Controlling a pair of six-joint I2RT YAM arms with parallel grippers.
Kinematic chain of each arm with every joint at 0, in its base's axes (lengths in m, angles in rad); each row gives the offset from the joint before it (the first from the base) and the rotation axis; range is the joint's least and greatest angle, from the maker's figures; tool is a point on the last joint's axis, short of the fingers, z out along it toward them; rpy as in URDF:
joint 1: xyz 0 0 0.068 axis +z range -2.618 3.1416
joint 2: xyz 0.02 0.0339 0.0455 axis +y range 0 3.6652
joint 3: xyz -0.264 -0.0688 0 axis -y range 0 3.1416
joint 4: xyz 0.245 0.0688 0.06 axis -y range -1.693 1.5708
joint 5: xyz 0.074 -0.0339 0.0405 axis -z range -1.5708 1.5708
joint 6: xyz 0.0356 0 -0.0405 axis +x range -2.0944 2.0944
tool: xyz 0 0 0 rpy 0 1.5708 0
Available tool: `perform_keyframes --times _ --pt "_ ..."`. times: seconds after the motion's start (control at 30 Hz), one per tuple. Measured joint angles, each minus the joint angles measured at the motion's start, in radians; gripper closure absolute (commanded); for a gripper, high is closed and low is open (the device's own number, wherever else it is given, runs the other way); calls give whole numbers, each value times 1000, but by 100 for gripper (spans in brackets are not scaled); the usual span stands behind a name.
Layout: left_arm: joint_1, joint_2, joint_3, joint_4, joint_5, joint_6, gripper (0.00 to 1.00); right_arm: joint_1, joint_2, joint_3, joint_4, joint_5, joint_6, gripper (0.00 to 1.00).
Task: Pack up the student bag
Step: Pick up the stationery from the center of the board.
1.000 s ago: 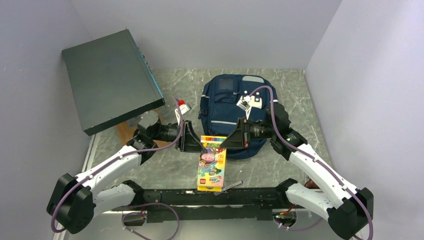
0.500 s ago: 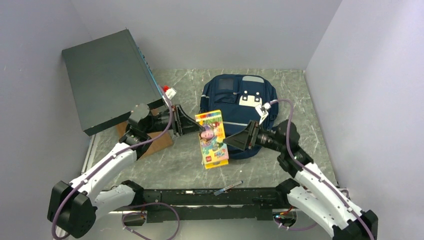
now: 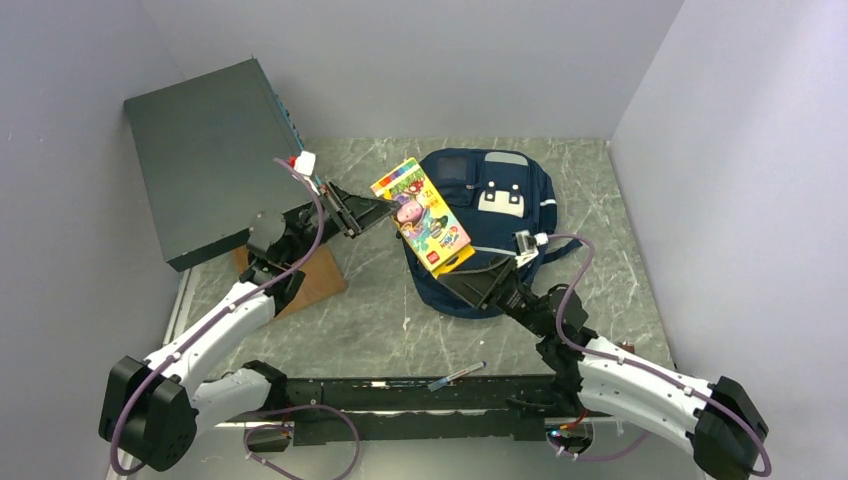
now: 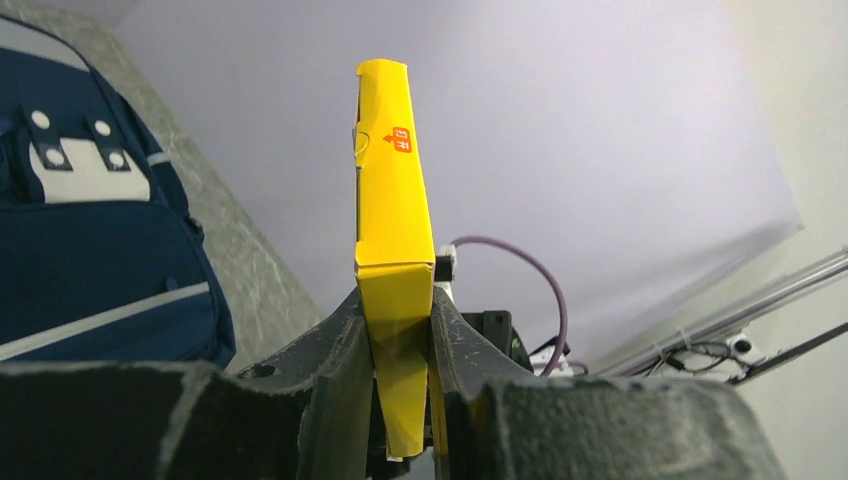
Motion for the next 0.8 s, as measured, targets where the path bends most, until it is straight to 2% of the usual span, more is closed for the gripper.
perform_keyframes --times 0.13,0.27,0.37,0.6,0.7,0.8 --pt "0 0 -7 50 -60 -33 77 16 60 7 122 123 0 17" --pt "0 2 -7 82 -88 -56 77 17 139 47 163 187 -7 30" --pt "0 8 -16 115 -100 -70 77 17 169 92 169 211 -12 34" --pt "-2 26 -38 152 -118 -96 73 17 241 153 235 219 -3 60" --pt "-9 31 -41 170 -122 -102 67 17 277 154 252 212 6 69" --pt "-19 38 -41 174 -130 -101 50 19 283 154 253 211 16 77"
